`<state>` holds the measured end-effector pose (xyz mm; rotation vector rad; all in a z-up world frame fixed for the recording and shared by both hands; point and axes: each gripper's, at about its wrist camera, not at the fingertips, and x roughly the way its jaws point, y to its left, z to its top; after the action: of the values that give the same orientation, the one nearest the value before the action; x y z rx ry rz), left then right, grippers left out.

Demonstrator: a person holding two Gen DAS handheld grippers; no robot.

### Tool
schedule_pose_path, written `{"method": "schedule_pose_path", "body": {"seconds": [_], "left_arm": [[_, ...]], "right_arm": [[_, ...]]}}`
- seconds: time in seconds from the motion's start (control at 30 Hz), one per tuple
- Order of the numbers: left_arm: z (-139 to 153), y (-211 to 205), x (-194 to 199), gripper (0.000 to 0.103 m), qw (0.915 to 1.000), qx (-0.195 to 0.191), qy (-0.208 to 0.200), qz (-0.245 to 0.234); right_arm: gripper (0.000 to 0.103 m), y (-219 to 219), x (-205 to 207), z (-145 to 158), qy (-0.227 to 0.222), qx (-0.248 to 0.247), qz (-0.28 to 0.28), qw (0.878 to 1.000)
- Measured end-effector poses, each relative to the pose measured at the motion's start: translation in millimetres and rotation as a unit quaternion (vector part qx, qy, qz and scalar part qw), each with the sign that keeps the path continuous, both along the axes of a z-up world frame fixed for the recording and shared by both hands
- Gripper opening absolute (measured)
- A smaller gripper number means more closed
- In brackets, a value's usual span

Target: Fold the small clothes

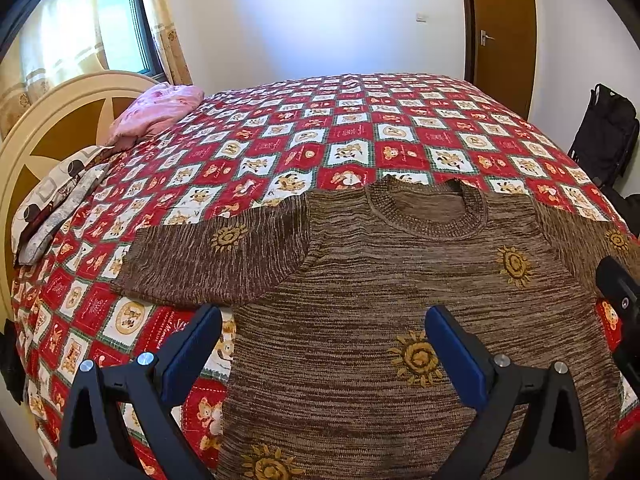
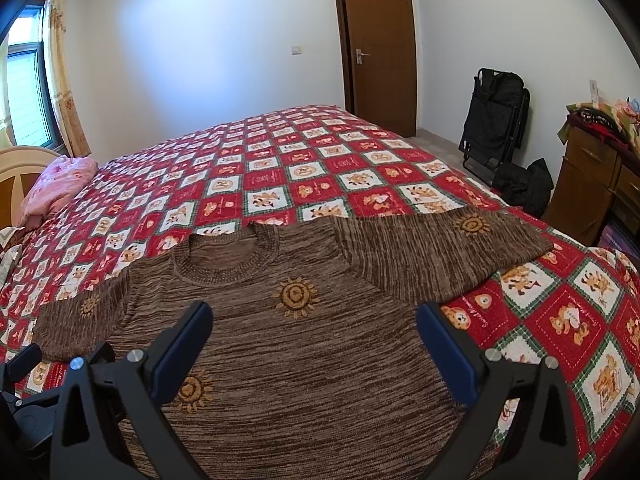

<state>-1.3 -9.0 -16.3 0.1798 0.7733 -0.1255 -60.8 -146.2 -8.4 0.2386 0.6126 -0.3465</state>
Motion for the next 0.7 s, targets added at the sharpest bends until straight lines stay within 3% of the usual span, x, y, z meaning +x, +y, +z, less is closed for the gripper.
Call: {"method": "schedule_pose_path", "body": {"seconds": [0.7], "left_arm": [[-4.4,-1.8,2.7,0.102,0.9999,-0.013,0.006,-0.005]], "right_arm": [[0.103,-1.4,6.6,-5.6,-0.005,-0.002,0.000,1.000]]}}
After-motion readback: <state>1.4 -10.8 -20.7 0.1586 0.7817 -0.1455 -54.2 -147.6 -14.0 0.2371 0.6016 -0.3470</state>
